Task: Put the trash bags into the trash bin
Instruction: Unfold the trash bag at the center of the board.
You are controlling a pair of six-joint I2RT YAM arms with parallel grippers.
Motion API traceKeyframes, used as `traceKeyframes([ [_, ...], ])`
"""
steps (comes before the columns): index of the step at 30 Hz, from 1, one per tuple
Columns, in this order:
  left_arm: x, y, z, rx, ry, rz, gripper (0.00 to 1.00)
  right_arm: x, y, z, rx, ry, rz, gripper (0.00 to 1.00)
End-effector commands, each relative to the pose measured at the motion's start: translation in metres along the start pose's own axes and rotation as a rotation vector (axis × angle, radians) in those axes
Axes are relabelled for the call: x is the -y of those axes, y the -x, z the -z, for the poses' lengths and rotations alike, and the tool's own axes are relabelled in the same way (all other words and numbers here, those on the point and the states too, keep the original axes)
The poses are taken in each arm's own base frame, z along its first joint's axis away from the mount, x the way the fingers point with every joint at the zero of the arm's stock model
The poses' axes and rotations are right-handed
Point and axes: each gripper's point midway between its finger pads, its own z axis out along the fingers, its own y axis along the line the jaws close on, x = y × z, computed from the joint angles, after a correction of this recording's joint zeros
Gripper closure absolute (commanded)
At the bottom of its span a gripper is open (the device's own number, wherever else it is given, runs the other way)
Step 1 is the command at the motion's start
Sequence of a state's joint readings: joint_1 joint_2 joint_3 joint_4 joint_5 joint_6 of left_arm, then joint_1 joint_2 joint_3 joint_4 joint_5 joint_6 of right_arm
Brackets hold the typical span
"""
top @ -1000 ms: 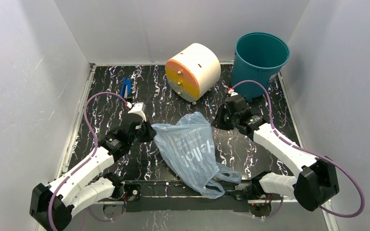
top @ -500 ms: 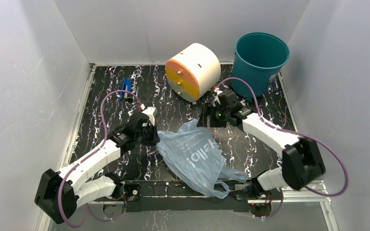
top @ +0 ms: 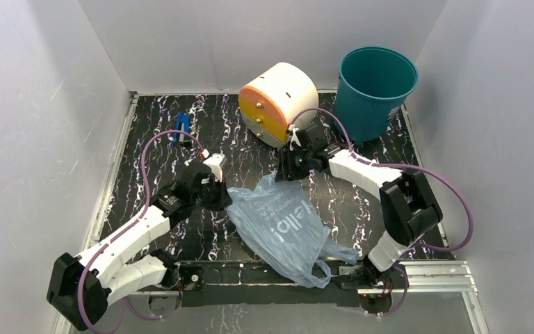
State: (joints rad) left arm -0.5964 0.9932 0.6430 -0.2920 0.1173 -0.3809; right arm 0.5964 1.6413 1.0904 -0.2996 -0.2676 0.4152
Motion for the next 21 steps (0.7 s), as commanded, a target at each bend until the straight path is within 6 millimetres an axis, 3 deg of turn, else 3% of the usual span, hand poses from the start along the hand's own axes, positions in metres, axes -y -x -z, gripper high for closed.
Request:
traceKeyframes([
  [1, 0.001, 0.002, 0.004, 0.021, -0.012, -0.013, 1.0, -0.004, 0.02, 0.003, 0.081, -0.007, -0.005, 0.53],
  [5, -0.003, 0.005, 0.007, 0.041, 0.013, -0.003, 1.0, 0.013, 0.039, 0.019, 0.194, -0.124, -0.063, 0.64],
  [7, -0.011, 0.009, 0.011, 0.068, 0.062, 0.016, 1.0, 0.023, 0.051, 0.034, 0.266, -0.187, -0.105, 0.79],
  [10, -0.022, 0.018, 0.018, 0.135, 0.127, 0.04, 1.0, 0.036, 0.062, 0.052, 0.343, -0.203, -0.165, 0.93],
  [16, -0.024, 0.025, 0.022, 0.163, 0.147, 0.039, 1.0, 0.044, 0.064, 0.071, 0.391, -0.204, -0.2, 1.0],
  [21, -0.037, 0.034, 0.019, 0.164, 0.241, 0.068, 0.84, 0.072, 0.066, 0.083, 0.43, -0.338, -0.255, 0.99],
])
